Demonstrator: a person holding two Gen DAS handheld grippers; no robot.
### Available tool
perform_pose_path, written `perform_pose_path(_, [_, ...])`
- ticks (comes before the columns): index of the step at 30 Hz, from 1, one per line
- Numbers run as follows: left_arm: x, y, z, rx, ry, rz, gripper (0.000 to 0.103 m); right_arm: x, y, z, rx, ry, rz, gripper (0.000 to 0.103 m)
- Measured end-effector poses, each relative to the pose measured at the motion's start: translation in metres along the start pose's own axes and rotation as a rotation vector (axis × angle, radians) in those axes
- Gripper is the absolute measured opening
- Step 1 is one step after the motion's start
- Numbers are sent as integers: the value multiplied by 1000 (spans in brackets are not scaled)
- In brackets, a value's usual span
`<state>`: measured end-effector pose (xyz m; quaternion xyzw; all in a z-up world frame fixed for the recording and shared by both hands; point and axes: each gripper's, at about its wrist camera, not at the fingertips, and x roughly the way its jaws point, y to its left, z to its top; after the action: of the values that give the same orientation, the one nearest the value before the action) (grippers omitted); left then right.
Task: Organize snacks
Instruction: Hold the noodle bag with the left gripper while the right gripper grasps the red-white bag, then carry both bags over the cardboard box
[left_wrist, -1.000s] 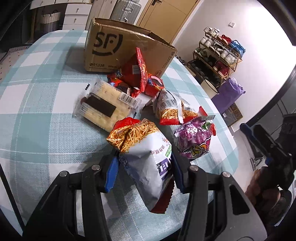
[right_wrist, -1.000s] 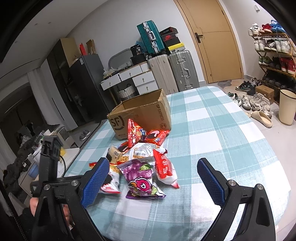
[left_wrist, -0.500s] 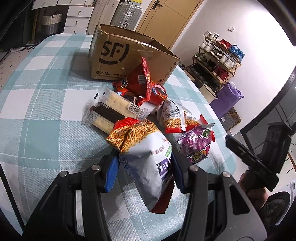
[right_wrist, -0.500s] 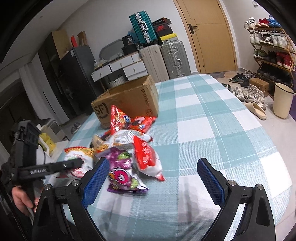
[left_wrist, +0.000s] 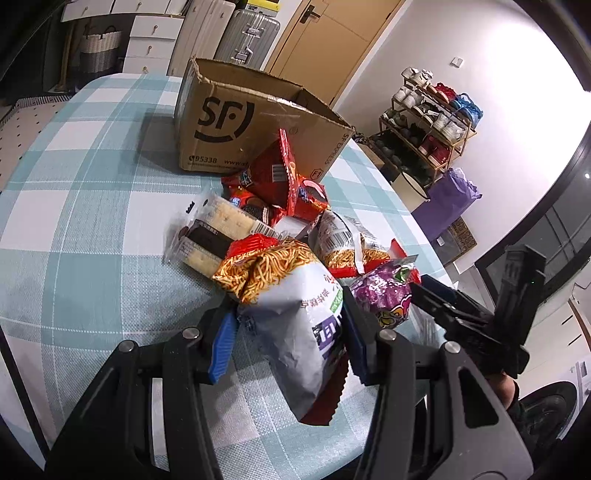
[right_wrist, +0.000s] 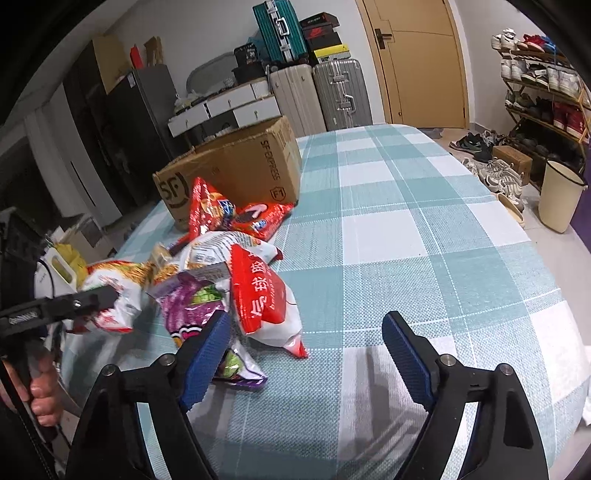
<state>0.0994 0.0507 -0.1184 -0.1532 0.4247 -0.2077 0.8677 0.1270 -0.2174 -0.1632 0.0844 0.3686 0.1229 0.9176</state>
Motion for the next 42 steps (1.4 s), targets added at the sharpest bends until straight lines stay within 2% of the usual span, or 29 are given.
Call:
perform_pose_path(8, [-7,0,5,4,-9,3,48,20,1,7,-5,26,13,82])
perform_pose_path(11, [-10,-1,6,9,-16,5,48,26,1,11,-2,33,36,77])
perform_pose_path(16, [-15,-1,7,9,-18,12,48,37,3,15,2,58,78,58])
perform_pose_path(21, [-13,1,9,3,-15,19,48,45,4,15,4,87,105,45])
perform_pose_path(23, [-14,2,9,0,-16,22,48,48,2,15,16,97,121,33])
perform_pose_path(24, [-14,2,9,0,-17,24,48,49,1,15,21,100,124,23])
perform_pose_path(31, [-17,2,9,-3,-22,25,48,40,-3,15,35,70,128,21])
perform_pose_path(42, [-34,-7,10,13,-53,20,48,1,4,21,19,-25,136,21])
